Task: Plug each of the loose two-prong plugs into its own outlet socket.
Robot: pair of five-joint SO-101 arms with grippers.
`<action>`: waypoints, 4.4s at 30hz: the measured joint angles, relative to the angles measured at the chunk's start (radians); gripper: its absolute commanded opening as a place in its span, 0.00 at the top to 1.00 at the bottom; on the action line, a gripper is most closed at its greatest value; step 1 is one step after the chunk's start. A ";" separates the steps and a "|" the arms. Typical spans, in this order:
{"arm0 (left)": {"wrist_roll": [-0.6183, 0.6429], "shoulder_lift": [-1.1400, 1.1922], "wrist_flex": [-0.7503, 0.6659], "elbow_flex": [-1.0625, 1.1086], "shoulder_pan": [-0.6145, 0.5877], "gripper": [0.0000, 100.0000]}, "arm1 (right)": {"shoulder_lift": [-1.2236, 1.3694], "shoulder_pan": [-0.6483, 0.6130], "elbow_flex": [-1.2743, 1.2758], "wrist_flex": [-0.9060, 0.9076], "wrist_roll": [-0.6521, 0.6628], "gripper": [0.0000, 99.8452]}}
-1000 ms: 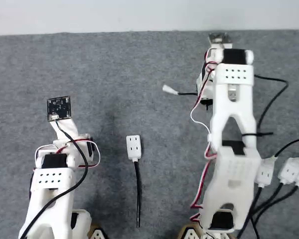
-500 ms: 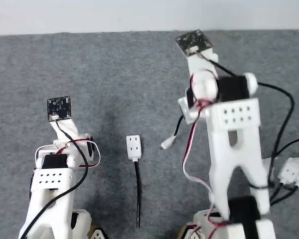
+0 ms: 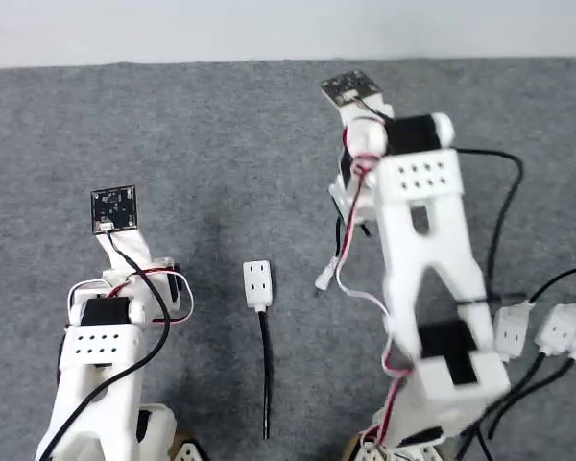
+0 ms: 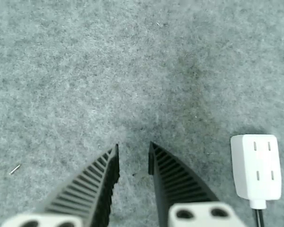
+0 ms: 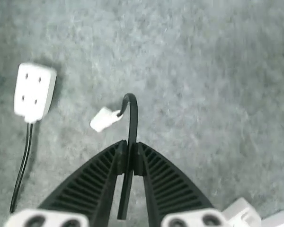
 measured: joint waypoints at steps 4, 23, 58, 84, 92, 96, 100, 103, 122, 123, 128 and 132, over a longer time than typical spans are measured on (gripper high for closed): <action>0.000 0.000 0.000 0.000 0.000 0.90 | 0.207 -0.015 -0.206 0.000 -0.002 0.99; 0.000 0.000 0.000 0.000 0.000 0.90 | 0.798 -0.008 -0.967 0.002 -0.054 0.72; 0.000 0.000 0.000 0.000 0.000 0.90 | 0.180 -0.023 0.450 -0.430 -0.043 0.99; 0.000 0.000 0.000 0.000 0.000 0.90 | 0.157 -0.118 0.216 -0.276 -0.048 0.99; 0.000 0.000 0.000 0.000 0.000 0.90 | 0.341 -0.077 0.207 -0.324 -0.048 0.99; 0.000 0.000 0.000 0.000 0.000 0.90 | 0.368 -0.057 0.189 -0.324 -0.048 0.99; 0.000 0.000 0.000 0.000 0.000 0.90 | 0.399 -0.054 0.172 -0.328 -0.048 0.99; 0.000 0.000 0.000 0.000 0.000 0.90 | 0.405 -0.055 0.152 -0.324 -0.048 0.99; 0.000 0.000 0.000 0.000 0.000 0.90 | 0.463 -0.172 -0.012 -0.186 -0.084 0.99; 0.000 0.000 0.000 0.000 0.000 0.90 | 0.477 -0.167 -0.012 -0.186 -0.084 0.99; 0.000 0.000 0.000 0.000 0.000 0.90 | 0.486 -0.130 -0.012 -0.183 -0.084 0.99; 0.000 0.000 0.000 0.000 0.000 0.90 | 0.488 -0.124 -0.012 -0.183 -0.084 0.99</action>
